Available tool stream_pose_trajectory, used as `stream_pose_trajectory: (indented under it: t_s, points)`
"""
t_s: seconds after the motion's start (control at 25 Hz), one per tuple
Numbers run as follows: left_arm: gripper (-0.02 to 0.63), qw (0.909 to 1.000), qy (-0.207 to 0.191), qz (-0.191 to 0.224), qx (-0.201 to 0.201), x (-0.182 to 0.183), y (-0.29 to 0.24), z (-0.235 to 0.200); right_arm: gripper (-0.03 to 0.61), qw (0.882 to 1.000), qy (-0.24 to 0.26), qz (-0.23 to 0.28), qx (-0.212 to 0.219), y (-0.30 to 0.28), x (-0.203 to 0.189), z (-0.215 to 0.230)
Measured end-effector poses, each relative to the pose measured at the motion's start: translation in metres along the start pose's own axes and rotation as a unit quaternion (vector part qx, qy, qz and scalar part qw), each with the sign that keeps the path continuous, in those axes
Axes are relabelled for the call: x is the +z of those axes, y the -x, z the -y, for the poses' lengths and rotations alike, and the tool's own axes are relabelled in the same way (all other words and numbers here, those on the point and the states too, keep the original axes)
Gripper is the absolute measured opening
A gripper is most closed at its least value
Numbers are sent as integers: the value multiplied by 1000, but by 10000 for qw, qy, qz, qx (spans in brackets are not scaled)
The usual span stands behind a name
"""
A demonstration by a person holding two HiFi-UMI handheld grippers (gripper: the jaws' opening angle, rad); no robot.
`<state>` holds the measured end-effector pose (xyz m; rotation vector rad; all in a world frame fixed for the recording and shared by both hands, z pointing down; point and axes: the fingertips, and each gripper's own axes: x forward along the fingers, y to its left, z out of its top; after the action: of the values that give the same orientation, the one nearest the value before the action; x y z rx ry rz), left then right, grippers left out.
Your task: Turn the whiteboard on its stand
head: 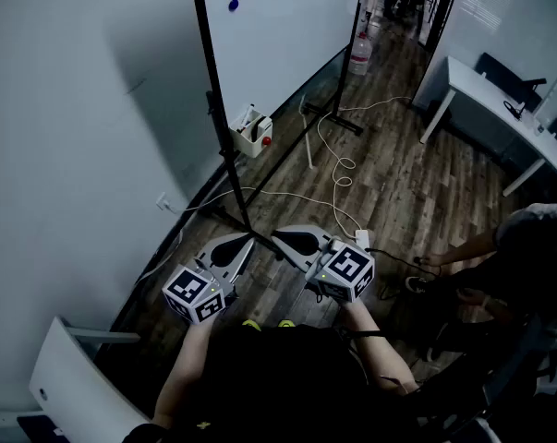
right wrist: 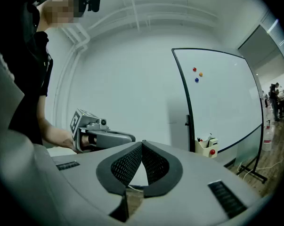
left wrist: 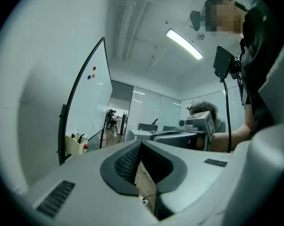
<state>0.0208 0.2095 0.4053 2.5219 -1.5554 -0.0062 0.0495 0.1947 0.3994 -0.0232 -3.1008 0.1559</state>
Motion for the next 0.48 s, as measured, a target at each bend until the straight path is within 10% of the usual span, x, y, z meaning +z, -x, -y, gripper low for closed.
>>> stream_pose_trajectory:
  t_s: [0.48]
  points:
    - [0, 9998, 138, 17, 132, -6, -10, -2, 21, 9993, -228, 275, 67, 7, -2, 7]
